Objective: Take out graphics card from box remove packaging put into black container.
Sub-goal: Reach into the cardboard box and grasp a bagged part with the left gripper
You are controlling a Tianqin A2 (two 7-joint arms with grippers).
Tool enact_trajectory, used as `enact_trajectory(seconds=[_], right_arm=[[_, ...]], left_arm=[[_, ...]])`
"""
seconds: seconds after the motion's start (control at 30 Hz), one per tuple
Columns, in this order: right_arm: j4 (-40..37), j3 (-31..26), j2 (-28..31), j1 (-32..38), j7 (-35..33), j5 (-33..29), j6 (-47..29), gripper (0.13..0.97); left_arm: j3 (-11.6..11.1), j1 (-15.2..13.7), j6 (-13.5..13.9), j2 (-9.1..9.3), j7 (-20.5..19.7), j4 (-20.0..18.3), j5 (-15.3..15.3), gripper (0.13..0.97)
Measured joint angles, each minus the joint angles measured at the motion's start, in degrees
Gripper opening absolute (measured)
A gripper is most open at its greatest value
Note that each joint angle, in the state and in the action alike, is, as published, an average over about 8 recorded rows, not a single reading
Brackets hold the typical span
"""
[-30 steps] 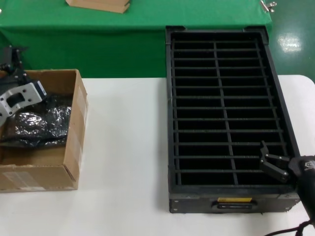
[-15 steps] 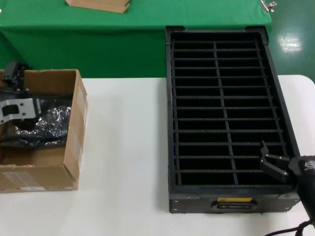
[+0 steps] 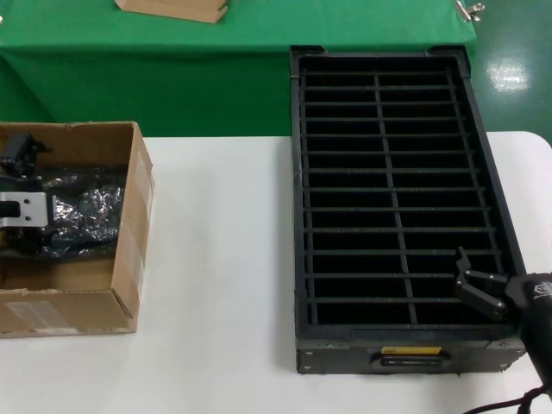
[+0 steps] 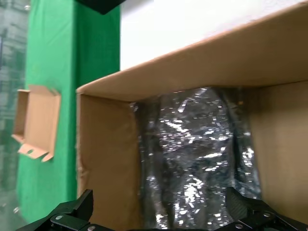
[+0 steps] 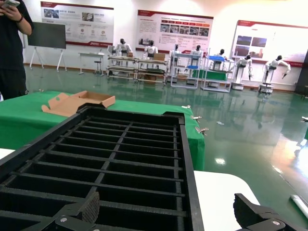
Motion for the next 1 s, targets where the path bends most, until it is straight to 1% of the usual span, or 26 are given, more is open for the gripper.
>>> enact_trajectory(seconds=[0.13, 0.23, 0.47, 0.63, 0.8, 1.0], right_arm=[[0.0, 0.0, 0.0, 0.0, 0.0, 0.0, 0.0, 0.966], [0.0, 0.0, 0.0, 0.0, 0.0, 0.0, 0.0, 0.966], [0.0, 0.0, 0.0, 0.0, 0.0, 0.0, 0.0, 0.966], [0.0, 0.0, 0.0, 0.0, 0.0, 0.0, 0.0, 0.966], [0.0, 0.0, 0.0, 0.0, 0.0, 0.0, 0.0, 0.966], [0.0, 0.0, 0.0, 0.0, 0.0, 0.0, 0.0, 0.966]], left_arm=[[-3.48, -0.05, 2.74, 1.71, 3.88, 3.24, 1.03, 0.966], [-5.84, -0.64, 4.03, 3.52, 7.58, 7.15, 1.34, 0.966], [-10.83, -3.52, 5.57, 8.4, 17.68, 19.11, 0.98, 0.966], [-13.68, -5.3, 6.24, 10.59, 23.03, 25.61, 0.96, 0.966], [-16.19, -6.45, 5.61, 12.15, 27.0, 30.15, 0.94, 0.966], [-19.91, -7.04, 2.37, 13.78, 31.08, 33.3, -0.37, 0.966]])
